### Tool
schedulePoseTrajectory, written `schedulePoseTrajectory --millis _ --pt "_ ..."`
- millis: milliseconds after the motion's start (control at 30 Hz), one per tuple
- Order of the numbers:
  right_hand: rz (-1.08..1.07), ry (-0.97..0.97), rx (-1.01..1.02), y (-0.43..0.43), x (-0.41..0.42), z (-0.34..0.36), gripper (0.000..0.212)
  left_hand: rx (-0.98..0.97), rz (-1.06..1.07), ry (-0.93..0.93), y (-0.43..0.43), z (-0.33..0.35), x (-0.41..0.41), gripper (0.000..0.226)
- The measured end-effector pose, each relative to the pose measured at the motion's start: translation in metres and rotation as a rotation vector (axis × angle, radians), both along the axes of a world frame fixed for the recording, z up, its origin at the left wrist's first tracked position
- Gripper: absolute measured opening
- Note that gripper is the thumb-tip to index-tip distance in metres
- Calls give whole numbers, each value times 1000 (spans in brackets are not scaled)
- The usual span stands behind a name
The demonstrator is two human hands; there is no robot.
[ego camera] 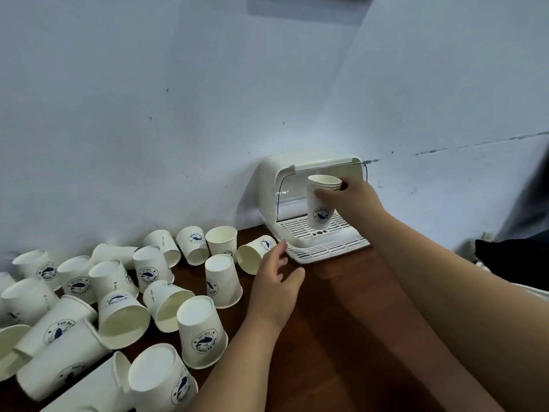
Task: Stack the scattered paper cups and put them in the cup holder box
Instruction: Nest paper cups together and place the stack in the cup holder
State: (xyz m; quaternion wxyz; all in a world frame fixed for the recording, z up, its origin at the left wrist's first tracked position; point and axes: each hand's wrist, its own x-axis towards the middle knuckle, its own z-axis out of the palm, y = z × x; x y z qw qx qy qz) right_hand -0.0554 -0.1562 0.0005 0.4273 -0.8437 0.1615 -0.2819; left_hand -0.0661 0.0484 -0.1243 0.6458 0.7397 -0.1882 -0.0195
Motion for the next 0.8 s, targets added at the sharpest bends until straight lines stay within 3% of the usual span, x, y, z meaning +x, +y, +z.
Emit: schedulePoseTrajectory --millis 167,367,567,800 --pt "10 96 -71 -2 64 -20 52 62 -47 2 -5 -5 5 79" --pt "59 165 -150 15 124 -32 37 101 -44 -29 -8 -9 12 80" --pt "55 251 -157 22 152 -46 68 111 -27 -40 -6 -9 13 77" --pt "35 277 -180 27 147 -43 56 100 -25 -36 -7 -6 10 78"
